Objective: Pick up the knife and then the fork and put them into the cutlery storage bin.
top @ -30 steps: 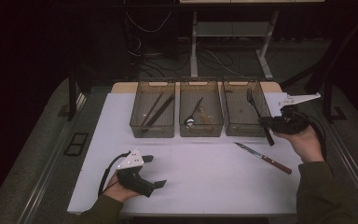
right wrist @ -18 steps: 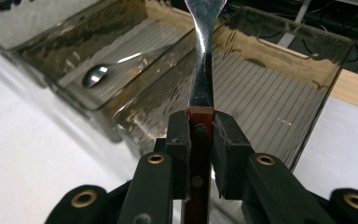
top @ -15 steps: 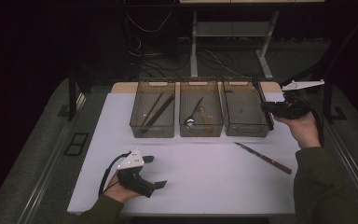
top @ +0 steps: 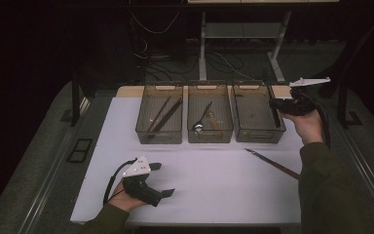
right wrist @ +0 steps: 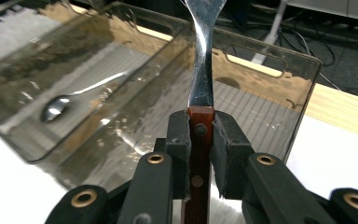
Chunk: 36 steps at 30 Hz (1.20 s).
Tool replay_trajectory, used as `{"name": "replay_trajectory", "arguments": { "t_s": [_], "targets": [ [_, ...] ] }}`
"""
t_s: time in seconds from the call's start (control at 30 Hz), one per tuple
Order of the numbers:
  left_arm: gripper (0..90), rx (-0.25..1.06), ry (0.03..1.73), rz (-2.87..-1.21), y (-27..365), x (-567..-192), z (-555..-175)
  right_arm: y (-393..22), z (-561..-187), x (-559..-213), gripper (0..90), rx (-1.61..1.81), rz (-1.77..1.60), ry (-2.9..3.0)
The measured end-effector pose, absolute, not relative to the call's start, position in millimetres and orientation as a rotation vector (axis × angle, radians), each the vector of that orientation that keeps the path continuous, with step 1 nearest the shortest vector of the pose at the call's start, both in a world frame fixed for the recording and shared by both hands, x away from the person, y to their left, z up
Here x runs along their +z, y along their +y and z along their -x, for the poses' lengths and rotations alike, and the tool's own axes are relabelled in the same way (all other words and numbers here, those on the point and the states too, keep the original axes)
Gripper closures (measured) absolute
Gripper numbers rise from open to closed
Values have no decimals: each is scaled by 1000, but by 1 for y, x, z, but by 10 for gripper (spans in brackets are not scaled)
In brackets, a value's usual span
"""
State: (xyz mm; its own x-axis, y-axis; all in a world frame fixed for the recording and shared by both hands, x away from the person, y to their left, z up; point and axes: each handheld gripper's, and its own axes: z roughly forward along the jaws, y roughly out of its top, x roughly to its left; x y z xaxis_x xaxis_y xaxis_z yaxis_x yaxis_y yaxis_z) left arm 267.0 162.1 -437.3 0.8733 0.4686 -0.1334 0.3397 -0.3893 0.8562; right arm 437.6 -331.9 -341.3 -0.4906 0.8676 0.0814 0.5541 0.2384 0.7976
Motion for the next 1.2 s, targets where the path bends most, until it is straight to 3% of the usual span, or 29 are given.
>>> {"name": "replay_trajectory", "arguments": {
  "t_s": [1.07,1.13,1.2],
  "targets": [
    [0,147,579,-2011,160,-437,-266,-318,-465,-392,773,800,-1374,2318],
    [0,147,579,-2009,160,-437,-266,-318,-466,-393,754,786,-1379,2339],
    [0,147,578,-2007,160,-437,-266,-319,-465,-392,673,801,-1378,2330]
  ]
}}
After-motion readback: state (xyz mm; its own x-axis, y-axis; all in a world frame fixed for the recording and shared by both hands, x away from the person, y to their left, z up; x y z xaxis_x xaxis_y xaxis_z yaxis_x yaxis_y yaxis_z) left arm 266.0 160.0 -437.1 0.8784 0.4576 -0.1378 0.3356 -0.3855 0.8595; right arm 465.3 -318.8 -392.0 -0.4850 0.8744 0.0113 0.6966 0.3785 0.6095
